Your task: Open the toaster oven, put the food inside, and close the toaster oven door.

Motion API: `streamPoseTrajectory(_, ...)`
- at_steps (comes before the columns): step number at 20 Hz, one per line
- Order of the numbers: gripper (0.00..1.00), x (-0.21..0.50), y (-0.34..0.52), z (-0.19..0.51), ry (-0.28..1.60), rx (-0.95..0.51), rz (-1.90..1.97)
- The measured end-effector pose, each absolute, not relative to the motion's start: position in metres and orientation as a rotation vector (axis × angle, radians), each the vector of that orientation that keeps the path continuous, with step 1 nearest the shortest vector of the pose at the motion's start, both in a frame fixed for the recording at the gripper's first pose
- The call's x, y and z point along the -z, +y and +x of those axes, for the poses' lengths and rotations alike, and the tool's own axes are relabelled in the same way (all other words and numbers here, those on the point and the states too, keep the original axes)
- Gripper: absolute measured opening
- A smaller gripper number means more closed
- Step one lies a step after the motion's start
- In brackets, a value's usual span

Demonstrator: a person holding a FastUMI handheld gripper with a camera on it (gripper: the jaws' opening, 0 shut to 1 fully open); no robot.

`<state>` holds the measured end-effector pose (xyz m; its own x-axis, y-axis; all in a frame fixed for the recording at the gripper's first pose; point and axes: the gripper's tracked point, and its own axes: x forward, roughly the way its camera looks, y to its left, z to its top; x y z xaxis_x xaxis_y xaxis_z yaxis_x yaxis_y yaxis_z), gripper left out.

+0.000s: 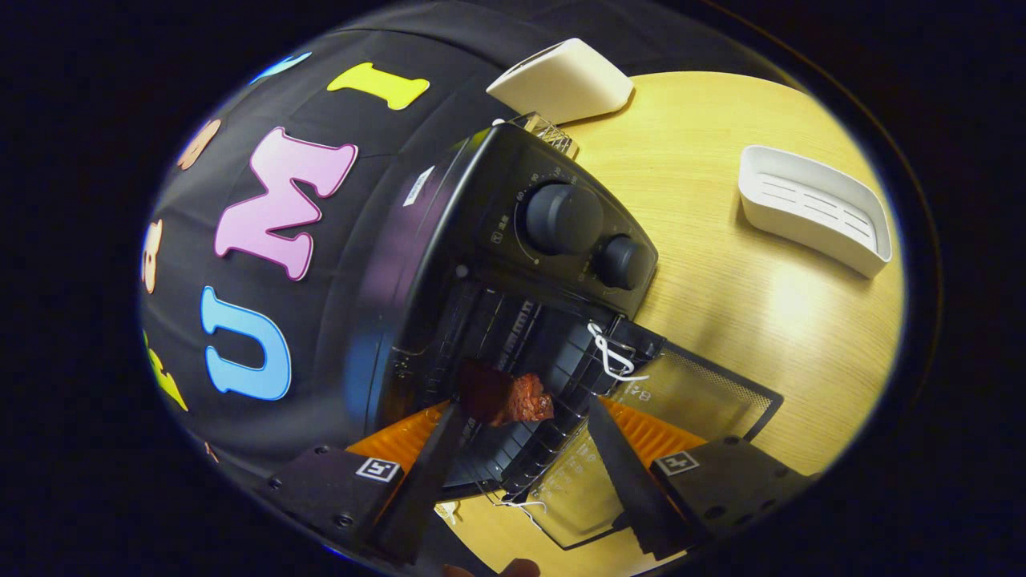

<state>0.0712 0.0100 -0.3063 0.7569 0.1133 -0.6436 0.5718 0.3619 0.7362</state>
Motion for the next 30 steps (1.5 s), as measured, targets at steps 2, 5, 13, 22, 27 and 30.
streamPoseTrajectory(2, 0.98, 0.3, 0.009, 0.067, 0.667, 0.315, 1.171)
streamPoseTrajectory(5, 0.98, 0.291, 0.01, 0.056, 0.639, 0.295, 1.132)
streamPoseTrajectory(13, 0.98, 0.246, 0.004, 0.02, 0.385, 0.249, 0.911)
streamPoseTrajectory(22, 0.98, 0.238, 0.033, -0.039, 0.358, 0.146, 0.444)
streamPoseTrajectory(27, 0.99, 0.275, 0.055, -0.062, 0.467, 0.101, 0.25)
streamPoseTrajectory(30, 0.99, 0.31, 0.063, -0.073, 0.548, 0.094, 0.186)
